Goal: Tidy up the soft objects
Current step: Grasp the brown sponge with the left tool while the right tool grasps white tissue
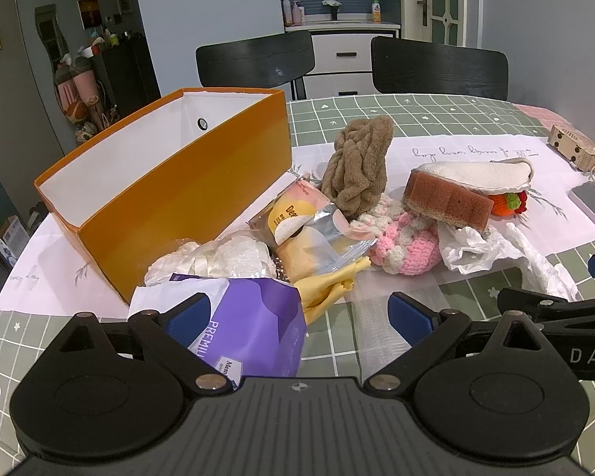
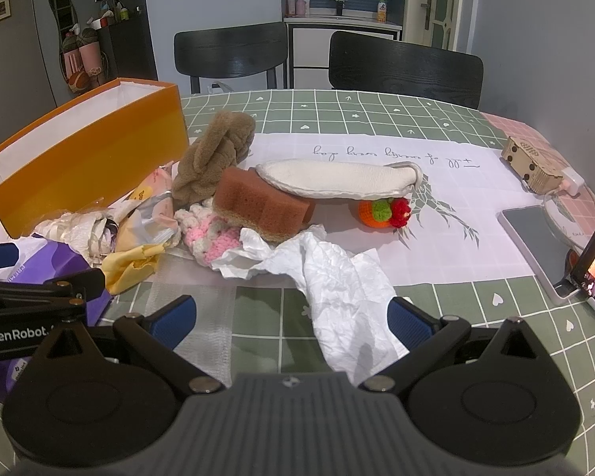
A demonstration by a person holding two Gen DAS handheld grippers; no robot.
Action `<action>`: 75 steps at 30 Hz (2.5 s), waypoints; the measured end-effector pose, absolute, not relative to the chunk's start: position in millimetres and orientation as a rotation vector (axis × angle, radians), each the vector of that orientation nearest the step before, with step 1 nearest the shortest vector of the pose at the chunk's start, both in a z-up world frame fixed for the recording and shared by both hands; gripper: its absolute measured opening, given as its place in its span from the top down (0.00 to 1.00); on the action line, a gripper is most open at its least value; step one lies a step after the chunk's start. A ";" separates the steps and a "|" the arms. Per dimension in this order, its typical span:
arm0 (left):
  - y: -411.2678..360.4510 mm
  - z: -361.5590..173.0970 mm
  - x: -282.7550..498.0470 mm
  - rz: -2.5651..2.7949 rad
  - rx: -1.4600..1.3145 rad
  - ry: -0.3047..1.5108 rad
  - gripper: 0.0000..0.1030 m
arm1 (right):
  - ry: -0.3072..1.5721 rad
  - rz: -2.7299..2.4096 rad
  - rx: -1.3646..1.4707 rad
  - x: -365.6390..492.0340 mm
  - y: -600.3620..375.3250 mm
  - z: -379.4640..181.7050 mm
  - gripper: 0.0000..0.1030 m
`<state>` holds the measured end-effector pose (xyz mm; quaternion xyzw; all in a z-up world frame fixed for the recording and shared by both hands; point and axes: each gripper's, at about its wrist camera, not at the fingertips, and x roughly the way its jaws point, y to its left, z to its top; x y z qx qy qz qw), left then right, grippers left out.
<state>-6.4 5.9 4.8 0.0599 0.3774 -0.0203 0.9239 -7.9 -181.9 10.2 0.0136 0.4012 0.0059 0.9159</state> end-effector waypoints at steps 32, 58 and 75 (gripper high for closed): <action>-18.2 -3.3 79.9 -0.270 -0.187 1.035 0.00 | 0.779 0.214 -0.077 -1.5 -215.4 12.5 0.05; -51.9 -6.8 104.9 -0.295 -0.272 0.938 0.00 | 0.869 0.208 -0.234 16.0 -213.5 -34.9 0.72; -40.0 -29.7 113.1 -0.379 -0.487 0.981 0.42 | 0.908 0.202 -0.234 18.5 -215.1 -37.7 0.71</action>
